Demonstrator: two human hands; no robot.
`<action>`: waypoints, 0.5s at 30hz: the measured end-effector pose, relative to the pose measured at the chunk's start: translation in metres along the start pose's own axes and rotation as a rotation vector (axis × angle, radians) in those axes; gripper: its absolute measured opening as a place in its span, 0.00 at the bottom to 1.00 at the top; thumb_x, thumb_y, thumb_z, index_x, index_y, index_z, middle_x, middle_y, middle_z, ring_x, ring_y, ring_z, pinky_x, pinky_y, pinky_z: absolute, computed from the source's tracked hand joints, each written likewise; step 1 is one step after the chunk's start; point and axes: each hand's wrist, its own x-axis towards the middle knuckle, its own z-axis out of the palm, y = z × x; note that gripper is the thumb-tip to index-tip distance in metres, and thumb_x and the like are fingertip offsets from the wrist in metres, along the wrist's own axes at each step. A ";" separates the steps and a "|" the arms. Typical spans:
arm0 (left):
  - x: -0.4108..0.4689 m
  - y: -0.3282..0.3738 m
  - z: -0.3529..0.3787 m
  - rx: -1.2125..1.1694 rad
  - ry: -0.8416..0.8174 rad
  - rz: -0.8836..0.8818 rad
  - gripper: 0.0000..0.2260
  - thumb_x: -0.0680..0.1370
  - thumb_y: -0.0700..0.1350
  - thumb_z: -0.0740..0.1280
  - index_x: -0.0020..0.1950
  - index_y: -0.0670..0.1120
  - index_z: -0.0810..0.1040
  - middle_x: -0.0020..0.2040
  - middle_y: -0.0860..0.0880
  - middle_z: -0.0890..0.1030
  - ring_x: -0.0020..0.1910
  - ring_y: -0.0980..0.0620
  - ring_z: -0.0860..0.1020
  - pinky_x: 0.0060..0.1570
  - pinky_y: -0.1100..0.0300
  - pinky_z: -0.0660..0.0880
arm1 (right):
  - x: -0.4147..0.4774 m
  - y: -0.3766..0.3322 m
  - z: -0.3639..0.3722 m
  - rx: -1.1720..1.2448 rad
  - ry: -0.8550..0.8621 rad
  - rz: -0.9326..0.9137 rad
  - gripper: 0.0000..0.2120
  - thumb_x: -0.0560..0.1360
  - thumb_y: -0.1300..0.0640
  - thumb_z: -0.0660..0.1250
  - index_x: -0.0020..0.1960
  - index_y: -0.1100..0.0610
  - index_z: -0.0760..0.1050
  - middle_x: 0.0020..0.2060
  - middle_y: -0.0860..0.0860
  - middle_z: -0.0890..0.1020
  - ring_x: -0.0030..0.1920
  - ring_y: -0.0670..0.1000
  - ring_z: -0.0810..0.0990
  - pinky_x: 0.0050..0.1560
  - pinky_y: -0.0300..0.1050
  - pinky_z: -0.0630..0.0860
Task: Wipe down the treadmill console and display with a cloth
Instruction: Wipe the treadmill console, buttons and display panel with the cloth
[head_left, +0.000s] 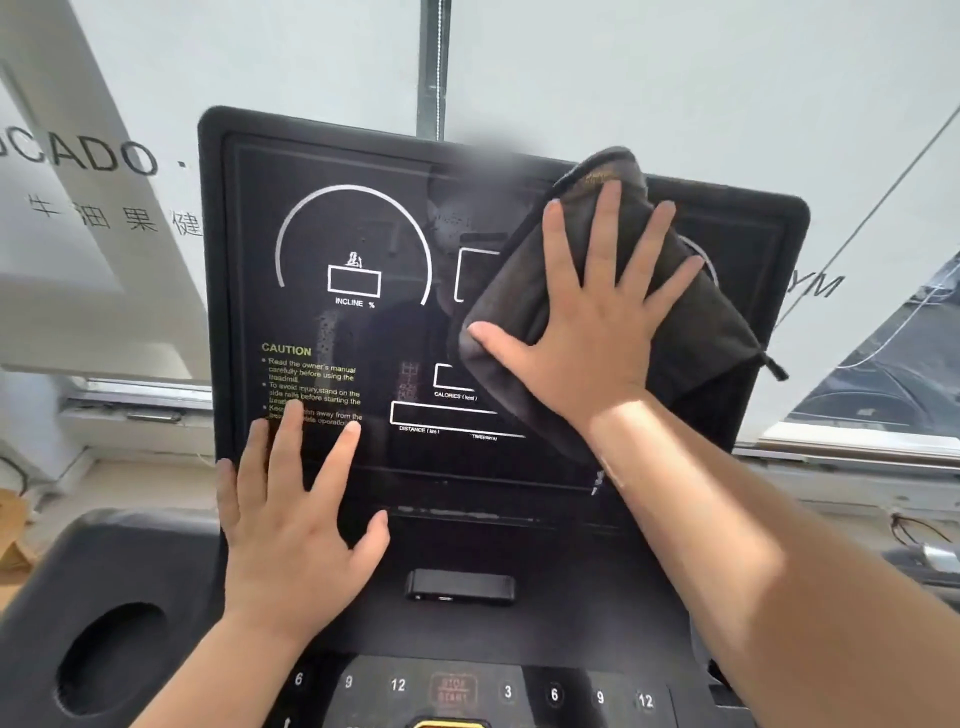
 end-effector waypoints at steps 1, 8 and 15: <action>0.000 -0.001 0.000 -0.039 0.017 -0.036 0.37 0.67 0.63 0.63 0.75 0.50 0.71 0.80 0.40 0.60 0.78 0.33 0.58 0.72 0.29 0.56 | -0.011 -0.009 0.005 0.020 -0.009 -0.009 0.58 0.64 0.15 0.54 0.84 0.45 0.48 0.84 0.58 0.46 0.80 0.73 0.42 0.70 0.83 0.43; 0.010 -0.015 -0.006 -0.142 -0.001 -0.200 0.42 0.67 0.66 0.60 0.80 0.52 0.60 0.82 0.40 0.52 0.81 0.37 0.51 0.75 0.34 0.53 | -0.060 0.009 0.023 -0.032 -0.066 -0.217 0.56 0.61 0.16 0.60 0.82 0.42 0.56 0.83 0.56 0.53 0.80 0.73 0.46 0.70 0.84 0.41; 0.010 -0.022 -0.002 -0.158 -0.002 -0.136 0.42 0.68 0.66 0.61 0.80 0.51 0.61 0.82 0.39 0.54 0.81 0.36 0.52 0.75 0.34 0.56 | -0.011 0.022 0.002 -0.025 -0.028 0.045 0.60 0.62 0.16 0.59 0.84 0.46 0.47 0.83 0.60 0.46 0.79 0.74 0.42 0.70 0.84 0.41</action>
